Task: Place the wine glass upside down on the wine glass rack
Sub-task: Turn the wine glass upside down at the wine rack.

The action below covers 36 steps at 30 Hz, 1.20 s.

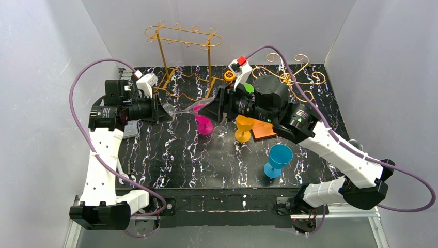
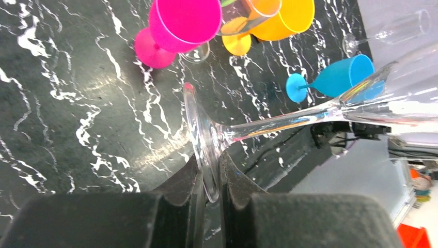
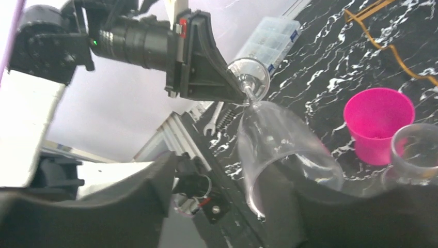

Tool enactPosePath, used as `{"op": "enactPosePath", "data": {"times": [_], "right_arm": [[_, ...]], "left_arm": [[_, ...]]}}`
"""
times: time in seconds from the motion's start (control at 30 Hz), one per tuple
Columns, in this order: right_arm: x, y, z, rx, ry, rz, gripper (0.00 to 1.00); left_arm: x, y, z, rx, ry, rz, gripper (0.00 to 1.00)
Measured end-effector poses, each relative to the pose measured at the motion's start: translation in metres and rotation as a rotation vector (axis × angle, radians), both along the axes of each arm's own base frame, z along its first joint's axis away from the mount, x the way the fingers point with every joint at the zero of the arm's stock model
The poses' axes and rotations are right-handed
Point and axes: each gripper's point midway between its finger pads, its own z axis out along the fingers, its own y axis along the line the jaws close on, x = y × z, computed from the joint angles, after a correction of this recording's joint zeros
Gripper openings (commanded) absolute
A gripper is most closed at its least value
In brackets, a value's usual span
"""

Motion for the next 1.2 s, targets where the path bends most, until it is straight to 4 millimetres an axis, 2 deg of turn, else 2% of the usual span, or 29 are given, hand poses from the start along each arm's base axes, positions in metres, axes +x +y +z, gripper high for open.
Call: {"op": "enactPosePath", "data": {"times": [0.13,0.2,0.3,0.4,0.47,0.5,0.57,0.6,0.63,0.7,0.77,1.0,1.2], "right_arm": [[-0.003,-0.002,-0.008,-0.012,0.027,0.0,0.86],[-0.004,-0.006,-0.013,-0.029,0.038,-0.005,0.98],[-0.007,-0.019,-0.016,-0.069,0.034,-0.025,0.98],[-0.008,-0.04,0.003,-0.1,-0.007,-0.061,0.98],[-0.009,-0.055,0.019,-0.135,-0.048,-0.08,0.98],[-0.008,-0.061,0.035,-0.147,-0.09,-0.087,0.98],[-0.003,-0.049,0.035,-0.186,-0.124,-0.052,0.98],[0.001,-0.029,0.025,-0.217,-0.135,0.003,0.98],[0.007,-0.003,-0.005,-0.289,-0.115,0.074,0.98],[0.006,0.02,-0.043,-0.346,-0.079,0.167,0.98],[0.0,0.027,-0.046,-0.32,-0.085,0.219,0.98],[-0.016,0.043,-0.037,-0.2,-0.109,0.321,0.98],[-0.026,0.051,-0.065,-0.197,-0.05,0.378,0.98]], "left_arm": [[0.009,0.005,0.002,0.043,-0.052,0.006,0.0],[0.015,0.008,0.008,0.078,-0.101,-0.003,0.0],[0.03,0.018,0.026,0.18,-0.232,-0.029,0.0],[0.043,0.032,0.037,0.301,-0.346,-0.049,0.0],[0.052,0.043,0.038,0.396,-0.411,-0.069,0.0],[0.056,0.048,0.04,0.446,-0.451,-0.085,0.0],[0.059,0.049,0.049,0.491,-0.536,-0.133,0.0],[0.056,0.046,0.064,0.514,-0.637,-0.179,0.0],[0.039,0.04,0.093,0.548,-0.812,-0.241,0.0],[0.012,0.031,0.124,0.571,-1.001,-0.302,0.0],[-0.001,0.027,0.136,0.589,-1.085,-0.342,0.0],[-0.006,0.014,0.133,0.569,-1.157,-0.433,0.0],[0.0,0.012,0.134,0.566,-1.175,-0.451,0.0]]}}
